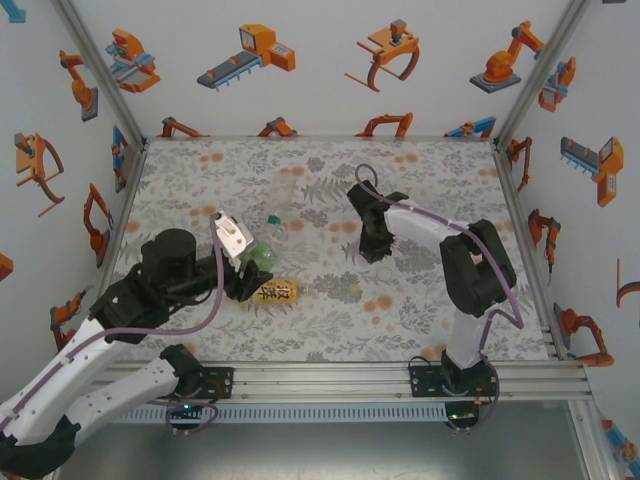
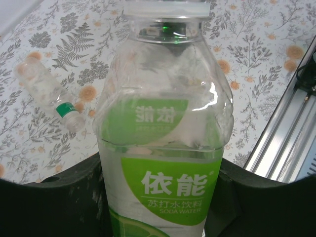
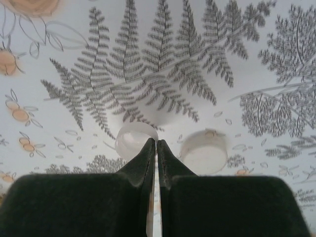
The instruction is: Screw on the bottle caps
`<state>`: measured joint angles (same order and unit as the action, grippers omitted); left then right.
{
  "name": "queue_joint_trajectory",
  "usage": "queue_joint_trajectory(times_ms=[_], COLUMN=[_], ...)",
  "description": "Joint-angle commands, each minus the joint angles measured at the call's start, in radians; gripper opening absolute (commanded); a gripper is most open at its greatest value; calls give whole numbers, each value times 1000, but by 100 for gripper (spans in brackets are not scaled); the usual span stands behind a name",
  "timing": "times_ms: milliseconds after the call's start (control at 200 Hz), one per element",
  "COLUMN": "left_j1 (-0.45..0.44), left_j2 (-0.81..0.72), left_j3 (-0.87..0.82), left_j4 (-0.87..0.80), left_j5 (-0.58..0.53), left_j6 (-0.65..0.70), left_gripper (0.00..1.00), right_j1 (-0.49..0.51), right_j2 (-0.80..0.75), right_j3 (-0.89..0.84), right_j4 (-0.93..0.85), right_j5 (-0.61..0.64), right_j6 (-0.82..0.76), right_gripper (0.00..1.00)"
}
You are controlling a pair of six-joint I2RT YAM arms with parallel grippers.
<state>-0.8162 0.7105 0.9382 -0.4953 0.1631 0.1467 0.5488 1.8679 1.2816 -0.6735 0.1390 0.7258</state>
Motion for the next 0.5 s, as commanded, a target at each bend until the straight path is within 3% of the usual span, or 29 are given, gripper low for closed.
queue_joint_trajectory(times_ms=[0, 496], left_j1=[5, 4], left_j2=[13, -6], left_j3=[8, 10], left_j4=[70, 63], left_j5=[33, 20], left_j6=[-26, -40], left_gripper=[0, 0], right_j1=[-4, -7], right_j2=[38, 0], right_j3=[28, 61], right_j4=[37, 3], right_j5=[-26, -16], right_j6=[-51, -69], right_gripper=[8, 26])
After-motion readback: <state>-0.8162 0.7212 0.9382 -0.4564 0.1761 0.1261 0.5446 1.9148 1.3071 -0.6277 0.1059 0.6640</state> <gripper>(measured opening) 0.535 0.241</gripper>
